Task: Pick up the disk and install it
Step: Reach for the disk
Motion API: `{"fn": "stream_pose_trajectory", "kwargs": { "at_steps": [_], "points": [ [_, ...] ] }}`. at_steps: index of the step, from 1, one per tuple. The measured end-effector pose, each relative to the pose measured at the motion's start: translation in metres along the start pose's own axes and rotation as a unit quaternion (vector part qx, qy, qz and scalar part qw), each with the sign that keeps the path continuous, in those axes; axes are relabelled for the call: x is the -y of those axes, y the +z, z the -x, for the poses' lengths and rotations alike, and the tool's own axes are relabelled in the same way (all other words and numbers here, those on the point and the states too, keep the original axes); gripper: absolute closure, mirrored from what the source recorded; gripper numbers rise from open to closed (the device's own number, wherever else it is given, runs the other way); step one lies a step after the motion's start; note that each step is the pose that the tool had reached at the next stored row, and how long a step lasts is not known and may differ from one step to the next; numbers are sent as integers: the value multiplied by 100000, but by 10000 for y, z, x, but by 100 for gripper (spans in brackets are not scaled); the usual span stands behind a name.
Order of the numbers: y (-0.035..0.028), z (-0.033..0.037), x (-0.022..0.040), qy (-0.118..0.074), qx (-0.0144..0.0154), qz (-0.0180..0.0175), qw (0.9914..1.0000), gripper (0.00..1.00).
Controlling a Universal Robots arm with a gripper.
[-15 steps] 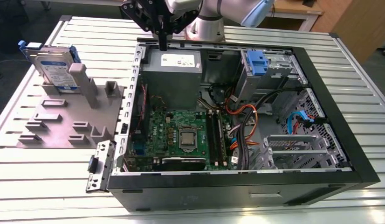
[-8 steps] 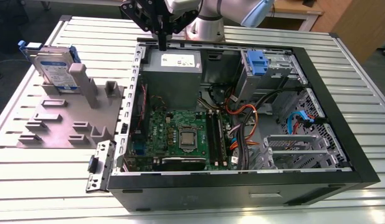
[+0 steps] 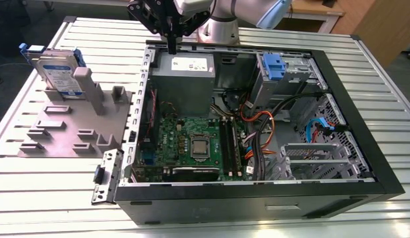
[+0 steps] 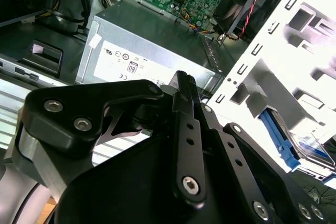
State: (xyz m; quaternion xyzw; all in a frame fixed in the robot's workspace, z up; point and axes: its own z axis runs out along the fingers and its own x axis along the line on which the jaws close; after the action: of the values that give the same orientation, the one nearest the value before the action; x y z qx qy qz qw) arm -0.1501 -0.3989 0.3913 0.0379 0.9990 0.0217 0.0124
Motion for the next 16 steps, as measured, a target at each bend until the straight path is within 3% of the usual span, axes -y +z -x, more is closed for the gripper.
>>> {"fn": "stream_pose_trajectory", "kwargs": {
  "at_steps": [11, 12, 16],
  "points": [
    [1, -4, 0, -1, -1, -2, 100000, 89],
    [39, -112, 10, 16, -434, -35, 99999, 89],
    [47, -153, 14, 20, -480, -38, 99999, 89]
  ]
}}
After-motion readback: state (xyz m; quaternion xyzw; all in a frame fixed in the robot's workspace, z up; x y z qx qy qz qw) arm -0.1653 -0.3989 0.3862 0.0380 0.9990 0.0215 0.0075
